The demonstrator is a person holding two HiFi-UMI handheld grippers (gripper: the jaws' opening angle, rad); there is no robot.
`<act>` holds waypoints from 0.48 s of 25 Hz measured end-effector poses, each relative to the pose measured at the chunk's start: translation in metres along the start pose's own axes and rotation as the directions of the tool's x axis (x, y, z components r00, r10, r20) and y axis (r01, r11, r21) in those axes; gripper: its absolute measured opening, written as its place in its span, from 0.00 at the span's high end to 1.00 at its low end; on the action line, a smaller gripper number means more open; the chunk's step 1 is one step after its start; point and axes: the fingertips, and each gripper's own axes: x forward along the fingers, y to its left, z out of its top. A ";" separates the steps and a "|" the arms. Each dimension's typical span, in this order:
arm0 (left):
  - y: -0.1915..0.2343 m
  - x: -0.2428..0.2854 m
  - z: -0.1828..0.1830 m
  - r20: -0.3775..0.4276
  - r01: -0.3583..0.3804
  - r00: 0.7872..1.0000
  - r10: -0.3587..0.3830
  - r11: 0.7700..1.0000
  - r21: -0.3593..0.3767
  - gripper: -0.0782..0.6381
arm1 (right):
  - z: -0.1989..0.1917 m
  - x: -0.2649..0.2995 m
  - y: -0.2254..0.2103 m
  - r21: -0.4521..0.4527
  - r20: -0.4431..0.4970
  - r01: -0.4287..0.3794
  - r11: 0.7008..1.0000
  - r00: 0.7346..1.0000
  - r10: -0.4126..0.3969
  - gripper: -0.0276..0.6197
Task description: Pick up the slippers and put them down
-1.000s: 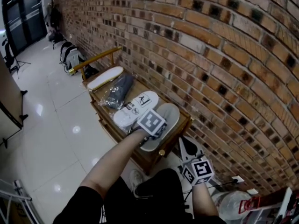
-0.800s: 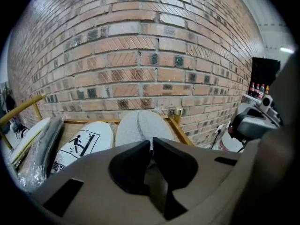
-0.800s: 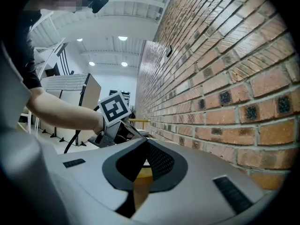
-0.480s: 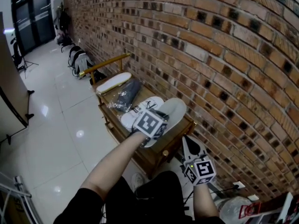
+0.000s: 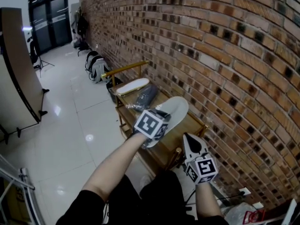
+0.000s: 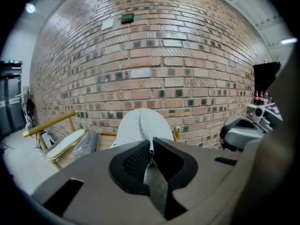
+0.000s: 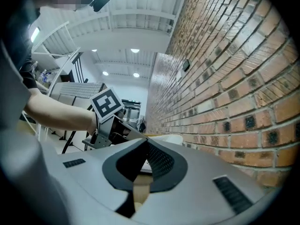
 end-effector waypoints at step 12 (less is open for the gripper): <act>0.065 -0.150 -0.068 -0.005 -0.235 0.972 0.236 0.965 -0.114 0.87 | 0.027 0.060 0.138 -0.031 0.038 -0.246 0.969 0.968 0.247 0.94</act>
